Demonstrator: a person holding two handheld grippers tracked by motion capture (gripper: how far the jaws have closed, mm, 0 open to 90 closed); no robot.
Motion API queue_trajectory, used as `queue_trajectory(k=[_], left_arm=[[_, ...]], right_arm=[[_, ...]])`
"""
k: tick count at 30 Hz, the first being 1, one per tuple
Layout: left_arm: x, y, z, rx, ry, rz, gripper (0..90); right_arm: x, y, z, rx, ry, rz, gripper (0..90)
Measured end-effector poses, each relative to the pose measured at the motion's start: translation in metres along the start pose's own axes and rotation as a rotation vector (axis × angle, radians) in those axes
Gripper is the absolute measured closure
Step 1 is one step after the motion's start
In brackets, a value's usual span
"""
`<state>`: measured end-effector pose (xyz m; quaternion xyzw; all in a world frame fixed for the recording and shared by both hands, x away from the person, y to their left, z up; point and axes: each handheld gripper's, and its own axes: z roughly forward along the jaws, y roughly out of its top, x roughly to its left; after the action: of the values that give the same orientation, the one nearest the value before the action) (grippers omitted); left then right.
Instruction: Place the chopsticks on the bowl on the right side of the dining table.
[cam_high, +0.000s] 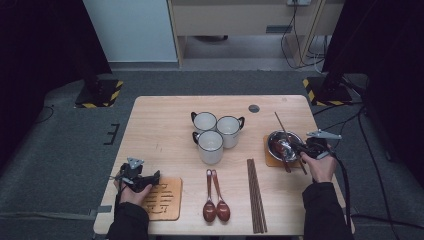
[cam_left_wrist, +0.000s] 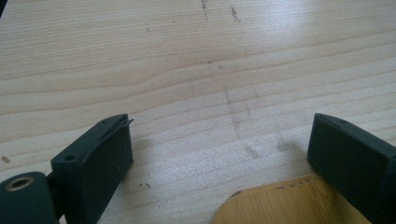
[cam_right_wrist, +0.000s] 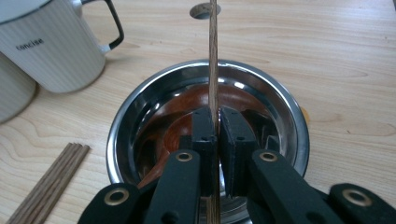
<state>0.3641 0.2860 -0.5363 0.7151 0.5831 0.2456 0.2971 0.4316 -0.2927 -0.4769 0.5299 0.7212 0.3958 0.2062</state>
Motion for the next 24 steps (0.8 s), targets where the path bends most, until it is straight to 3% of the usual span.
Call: queue_trajectory(k=[15,24], left_arm=[[0.0000,0.0000,0.0000,0.000,0.000,0.000,5.6],[0.0000,0.0000,0.0000,0.000,0.000,0.000,5.6]], right_arm=[[0.0035,-0.0035,0.0081,0.057,-0.015,-0.013,85.3],[0.0037,-0.0031,0.0078,0.059,-0.021,0.001,83.2]])
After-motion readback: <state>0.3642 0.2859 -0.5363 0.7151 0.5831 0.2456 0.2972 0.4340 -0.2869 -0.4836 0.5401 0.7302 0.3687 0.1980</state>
